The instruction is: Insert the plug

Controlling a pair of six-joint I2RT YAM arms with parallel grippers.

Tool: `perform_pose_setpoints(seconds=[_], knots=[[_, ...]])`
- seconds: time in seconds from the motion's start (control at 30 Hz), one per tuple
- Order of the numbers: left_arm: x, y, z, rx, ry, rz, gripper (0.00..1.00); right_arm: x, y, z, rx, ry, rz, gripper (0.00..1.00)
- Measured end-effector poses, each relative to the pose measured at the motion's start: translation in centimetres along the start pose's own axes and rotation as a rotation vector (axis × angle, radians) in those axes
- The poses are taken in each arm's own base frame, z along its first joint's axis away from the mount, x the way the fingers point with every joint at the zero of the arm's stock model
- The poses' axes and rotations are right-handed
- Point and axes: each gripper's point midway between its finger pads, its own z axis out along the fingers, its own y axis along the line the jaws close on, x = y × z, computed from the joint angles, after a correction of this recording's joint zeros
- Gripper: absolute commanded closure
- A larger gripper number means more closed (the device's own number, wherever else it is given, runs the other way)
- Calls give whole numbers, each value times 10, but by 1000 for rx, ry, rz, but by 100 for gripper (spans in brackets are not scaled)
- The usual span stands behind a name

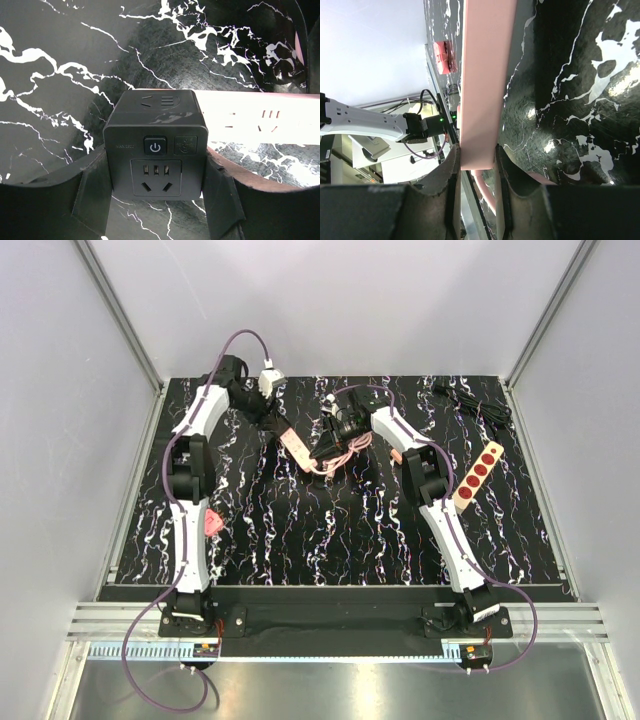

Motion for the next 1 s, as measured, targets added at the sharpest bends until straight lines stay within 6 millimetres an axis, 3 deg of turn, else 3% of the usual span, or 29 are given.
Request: perform_pose_setpoints(seconds=[0.6, 0.63, 0.67, 0.73, 0.77, 0.9, 0.97, 1.0], knots=[[-12, -4, 17, -19, 97, 187, 100, 2, -3, -1, 15, 4, 7, 100], [-12, -4, 17, -19, 99, 189, 95, 2, -3, -1, 15, 4, 7, 100], [-12, -4, 16, -19, 100, 191, 71, 2, -3, -1, 15, 4, 8, 100], [-11, -4, 16, -22, 104, 192, 57, 2, -3, -1, 15, 4, 7, 100], [-11, -4, 16, -23, 104, 191, 45, 2, -3, -1, 15, 4, 7, 100], [-12, -2, 14, -49, 109, 190, 20, 2, -3, -1, 14, 5, 3, 100], [-6, -3, 18, -61, 126, 188, 16, 2, -2, -1, 7, 7, -5, 100], [-2, -5, 21, -61, 139, 182, 9, 2, -2, -1, 5, 7, -10, 100]])
